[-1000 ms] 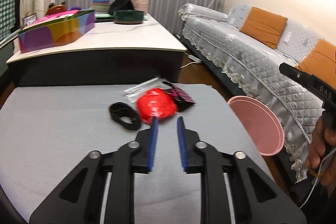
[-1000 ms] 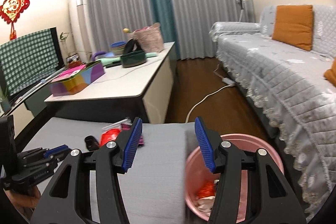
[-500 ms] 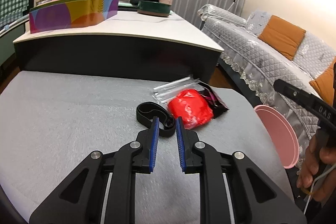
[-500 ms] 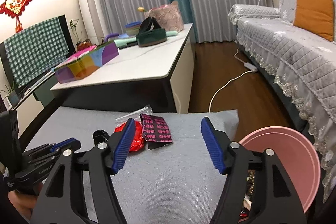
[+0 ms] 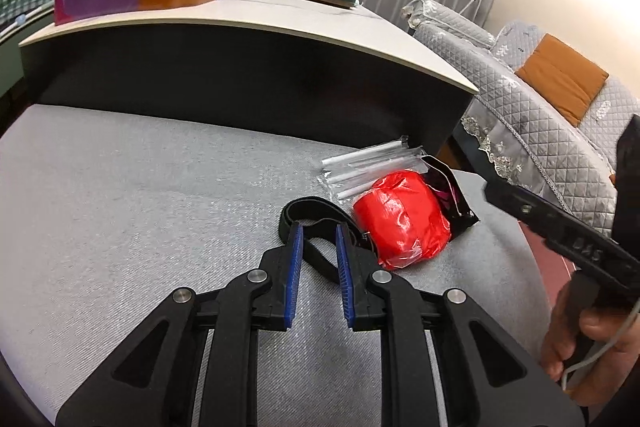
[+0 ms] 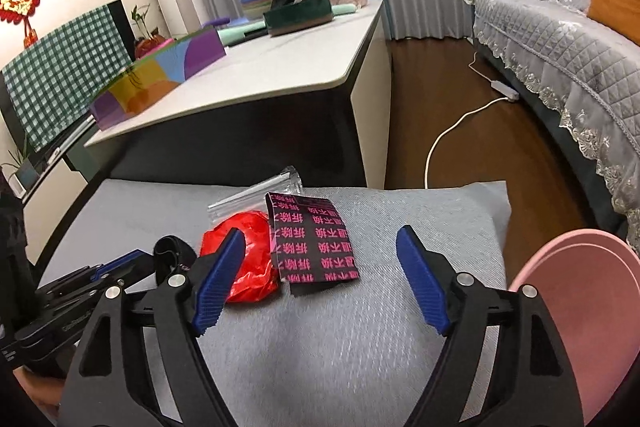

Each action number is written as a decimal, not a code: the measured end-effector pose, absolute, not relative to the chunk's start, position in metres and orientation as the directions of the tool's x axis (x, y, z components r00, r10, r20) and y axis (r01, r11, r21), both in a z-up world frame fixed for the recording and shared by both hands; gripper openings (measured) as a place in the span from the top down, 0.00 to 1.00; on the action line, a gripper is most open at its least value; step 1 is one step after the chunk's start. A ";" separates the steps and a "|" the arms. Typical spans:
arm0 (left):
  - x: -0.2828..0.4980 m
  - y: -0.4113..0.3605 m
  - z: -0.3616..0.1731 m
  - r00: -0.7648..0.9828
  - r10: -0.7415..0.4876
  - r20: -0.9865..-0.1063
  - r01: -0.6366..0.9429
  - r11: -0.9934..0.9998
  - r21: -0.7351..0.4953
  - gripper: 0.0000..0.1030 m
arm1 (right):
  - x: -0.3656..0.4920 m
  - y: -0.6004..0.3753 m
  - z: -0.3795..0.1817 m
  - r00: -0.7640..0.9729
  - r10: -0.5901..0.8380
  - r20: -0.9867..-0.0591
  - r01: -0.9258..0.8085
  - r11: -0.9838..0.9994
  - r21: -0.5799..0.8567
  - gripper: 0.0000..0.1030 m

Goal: Collect trash

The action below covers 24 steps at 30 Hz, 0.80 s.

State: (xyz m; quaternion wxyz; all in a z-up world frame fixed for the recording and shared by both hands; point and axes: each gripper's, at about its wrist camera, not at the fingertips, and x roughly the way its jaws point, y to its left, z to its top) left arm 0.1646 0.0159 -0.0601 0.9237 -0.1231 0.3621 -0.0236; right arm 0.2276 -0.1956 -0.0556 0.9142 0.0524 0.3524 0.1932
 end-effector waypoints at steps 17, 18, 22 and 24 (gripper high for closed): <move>0.169 0.016 -0.070 0.699 -0.155 -0.698 -0.041 0.966 -0.256 0.98 | 0.245 -0.179 -0.078 0.590 0.378 -0.714 -0.314 0.922 0.228 0.49; 0.167 0.014 -0.069 0.703 -0.147 -0.696 -0.039 0.969 -0.243 0.98 | 0.243 -0.179 -0.078 0.593 0.375 -0.712 -0.315 0.922 0.224 0.49; 0.163 0.011 -0.065 0.711 -0.133 -0.691 -0.027 0.976 -0.216 0.99 | 0.234 -0.181 -0.069 0.622 0.363 -0.694 -0.316 0.927 0.202 0.49; 0.160 0.011 -0.062 0.715 -0.130 -0.687 -0.023 0.978 -0.209 0.98 | 0.229 -0.184 -0.064 0.636 0.355 -0.686 -0.313 0.930 0.191 0.49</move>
